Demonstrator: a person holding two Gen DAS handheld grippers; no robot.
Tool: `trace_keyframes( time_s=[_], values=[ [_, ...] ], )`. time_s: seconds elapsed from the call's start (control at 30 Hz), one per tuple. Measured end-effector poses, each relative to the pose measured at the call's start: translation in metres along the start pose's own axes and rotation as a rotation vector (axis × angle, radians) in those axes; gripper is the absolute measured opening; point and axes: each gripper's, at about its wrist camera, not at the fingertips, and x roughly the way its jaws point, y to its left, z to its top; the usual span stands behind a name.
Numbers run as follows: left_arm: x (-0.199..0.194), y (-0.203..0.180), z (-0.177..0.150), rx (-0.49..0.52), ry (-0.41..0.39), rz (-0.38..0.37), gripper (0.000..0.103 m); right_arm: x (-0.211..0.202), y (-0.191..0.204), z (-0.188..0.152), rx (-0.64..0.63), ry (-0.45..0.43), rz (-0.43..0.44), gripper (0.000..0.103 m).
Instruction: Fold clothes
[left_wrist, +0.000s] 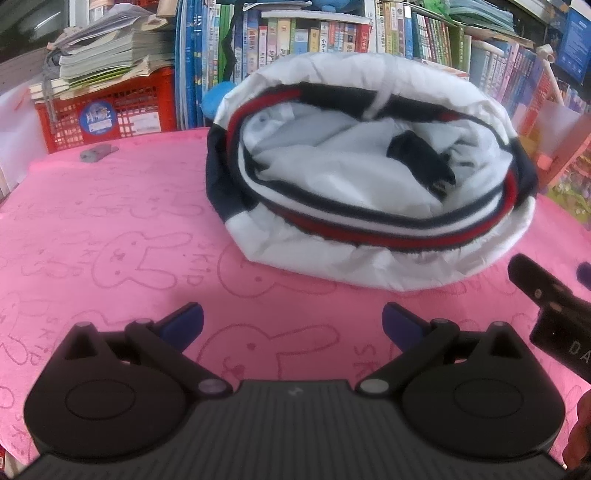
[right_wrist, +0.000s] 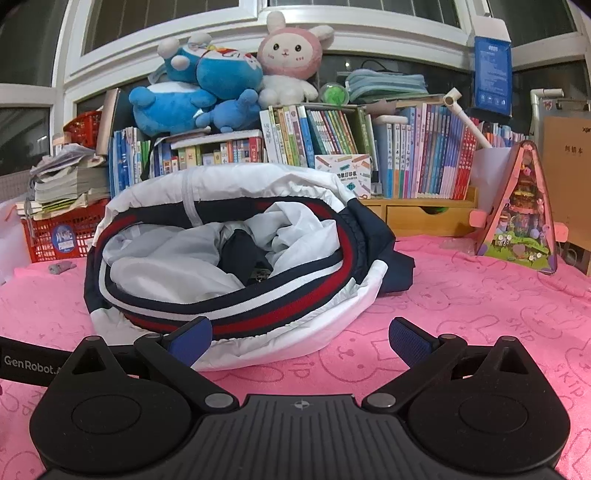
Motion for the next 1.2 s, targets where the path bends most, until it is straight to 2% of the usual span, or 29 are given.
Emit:
trace_keyframes(
  time_s=[0.37,0.53,0.7,0.87,1.2],
  values=[
    [0.003,-0.007,-0.007,-0.002,-0.022,-0.004,0.103,-0.002,0.004,-0.002,-0.006,0.000,0.009,0.103],
    [0.005,-0.002,-0.009,-0.011,-0.011,-0.048,0.103,-0.003,0.006,-0.003,-0.012,0.000,0.017,0.103],
    [0.005,-0.002,-0.010,-0.011,-0.010,-0.037,0.103,-0.002,0.007,-0.003,-0.015,0.004,0.013,0.103],
    [0.005,0.002,-0.011,-0.025,-0.009,-0.066,0.103,-0.003,0.008,-0.003,-0.018,0.007,0.014,0.103],
    [0.006,0.002,-0.012,-0.014,-0.001,-0.062,0.103,-0.003,0.010,-0.005,-0.025,0.007,0.012,0.103]
  ],
)
